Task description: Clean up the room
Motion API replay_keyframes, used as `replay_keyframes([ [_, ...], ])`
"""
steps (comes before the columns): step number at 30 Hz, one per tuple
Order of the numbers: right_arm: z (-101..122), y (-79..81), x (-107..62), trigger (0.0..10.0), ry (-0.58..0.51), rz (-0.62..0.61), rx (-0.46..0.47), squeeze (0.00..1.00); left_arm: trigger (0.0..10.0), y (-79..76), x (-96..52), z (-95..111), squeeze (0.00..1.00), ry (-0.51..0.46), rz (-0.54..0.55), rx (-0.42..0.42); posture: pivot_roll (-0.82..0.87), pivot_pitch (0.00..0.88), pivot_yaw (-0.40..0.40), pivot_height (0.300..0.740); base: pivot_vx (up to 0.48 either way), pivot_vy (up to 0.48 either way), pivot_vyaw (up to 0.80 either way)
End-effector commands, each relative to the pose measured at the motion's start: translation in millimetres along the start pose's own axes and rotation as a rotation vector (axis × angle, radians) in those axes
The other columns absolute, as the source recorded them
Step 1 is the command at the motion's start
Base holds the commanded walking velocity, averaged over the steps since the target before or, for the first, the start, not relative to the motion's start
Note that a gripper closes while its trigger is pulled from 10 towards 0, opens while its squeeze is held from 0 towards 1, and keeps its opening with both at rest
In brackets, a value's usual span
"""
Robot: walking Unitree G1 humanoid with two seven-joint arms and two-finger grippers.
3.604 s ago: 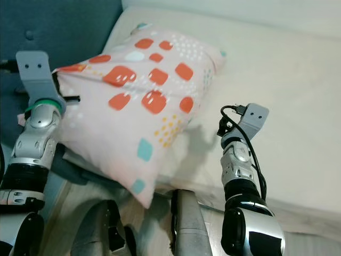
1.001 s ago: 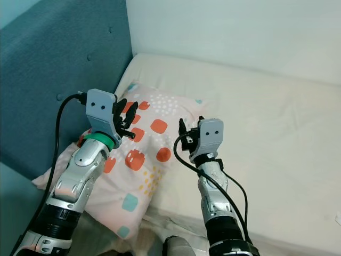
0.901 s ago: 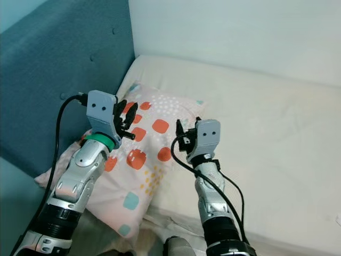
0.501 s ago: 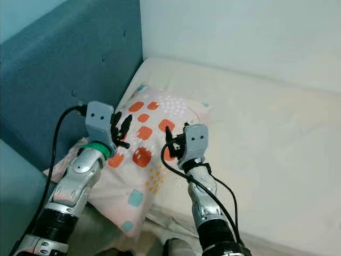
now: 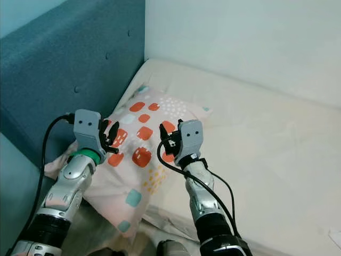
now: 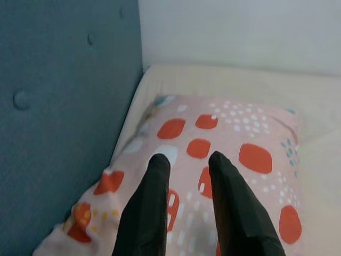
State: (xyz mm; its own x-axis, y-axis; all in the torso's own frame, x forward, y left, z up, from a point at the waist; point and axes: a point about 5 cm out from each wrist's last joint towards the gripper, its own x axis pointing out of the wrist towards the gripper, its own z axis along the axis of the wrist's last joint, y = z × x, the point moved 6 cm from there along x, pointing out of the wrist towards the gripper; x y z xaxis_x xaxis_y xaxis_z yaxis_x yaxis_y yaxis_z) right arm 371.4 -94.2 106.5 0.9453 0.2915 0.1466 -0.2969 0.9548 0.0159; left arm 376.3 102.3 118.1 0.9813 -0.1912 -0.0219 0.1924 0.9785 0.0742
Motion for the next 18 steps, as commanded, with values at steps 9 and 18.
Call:
replay_keyframes([
  [9,-17.1,5.0,-9.3,10.0,0.046,-0.021,0.052,0.00,10.0,-8.4,0.8,-12.1,0.00,0.026,-0.043,0.034,-0.03,0.000,0.015,0.740,0.000,0.000,0.00],
  [18,-16.1,-3.1,-8.0,10.0,0.042,-0.044,0.042,0.00,10.0,-13.9,1.9,-10.8,0.00,0.019,-0.059,0.025,-0.04,0.000,0.023,0.740,0.000,0.000,0.00],
])
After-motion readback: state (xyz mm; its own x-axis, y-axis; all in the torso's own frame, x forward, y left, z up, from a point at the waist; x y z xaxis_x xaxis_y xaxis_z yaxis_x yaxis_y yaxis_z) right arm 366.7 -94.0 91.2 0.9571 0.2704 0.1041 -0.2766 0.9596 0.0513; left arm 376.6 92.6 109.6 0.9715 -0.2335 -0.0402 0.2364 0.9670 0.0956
